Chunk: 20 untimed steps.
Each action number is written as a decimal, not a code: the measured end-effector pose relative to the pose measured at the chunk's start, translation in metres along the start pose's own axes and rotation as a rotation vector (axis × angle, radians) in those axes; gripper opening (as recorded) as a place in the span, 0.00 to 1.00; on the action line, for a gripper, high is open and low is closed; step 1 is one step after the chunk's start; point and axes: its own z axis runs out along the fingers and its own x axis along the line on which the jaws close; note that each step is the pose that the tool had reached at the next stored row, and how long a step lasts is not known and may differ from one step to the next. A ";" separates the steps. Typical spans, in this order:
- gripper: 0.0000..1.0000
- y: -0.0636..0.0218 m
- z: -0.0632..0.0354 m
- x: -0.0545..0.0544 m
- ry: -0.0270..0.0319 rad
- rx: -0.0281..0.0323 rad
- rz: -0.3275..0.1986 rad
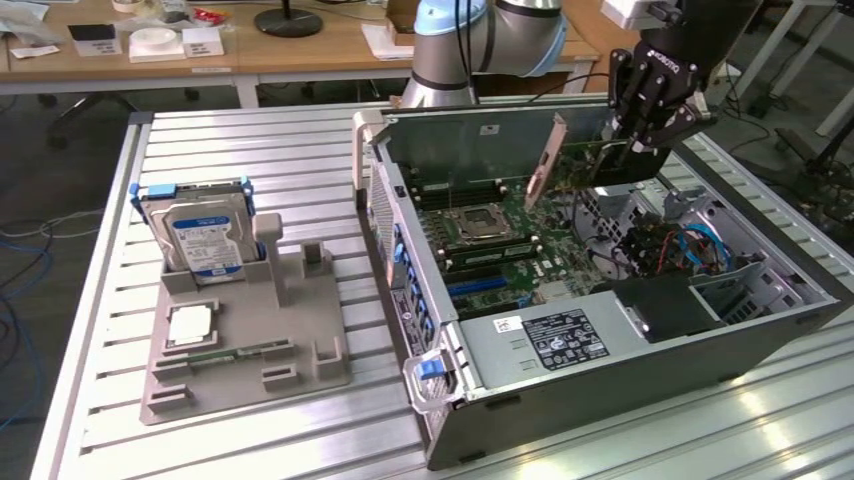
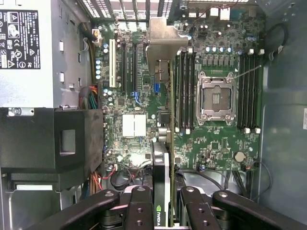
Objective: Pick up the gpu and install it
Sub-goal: 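Insert the gpu into the slot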
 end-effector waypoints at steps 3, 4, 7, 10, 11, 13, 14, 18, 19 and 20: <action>0.27 0.0000 0.0002 0.000 -0.0002 0.0001 0.000; 0.27 0.0000 0.0004 0.000 -0.0002 0.0001 0.000; 0.27 0.0000 0.0004 0.000 -0.0002 0.0000 0.000; 0.27 0.0000 0.0004 0.000 -0.0002 0.0001 0.000; 0.27 0.0000 0.0005 0.000 -0.0002 0.0001 0.000; 0.27 0.0003 0.0005 0.000 -0.0002 0.0001 0.000; 0.27 0.0009 0.0005 0.000 -0.0002 0.0002 0.000; 0.27 0.0144 0.0012 -0.001 -0.0002 0.0074 0.000; 0.27 0.0152 0.0011 -0.001 -0.0002 0.0075 0.000; 0.27 0.0153 0.0012 -0.001 -0.0002 0.0075 0.000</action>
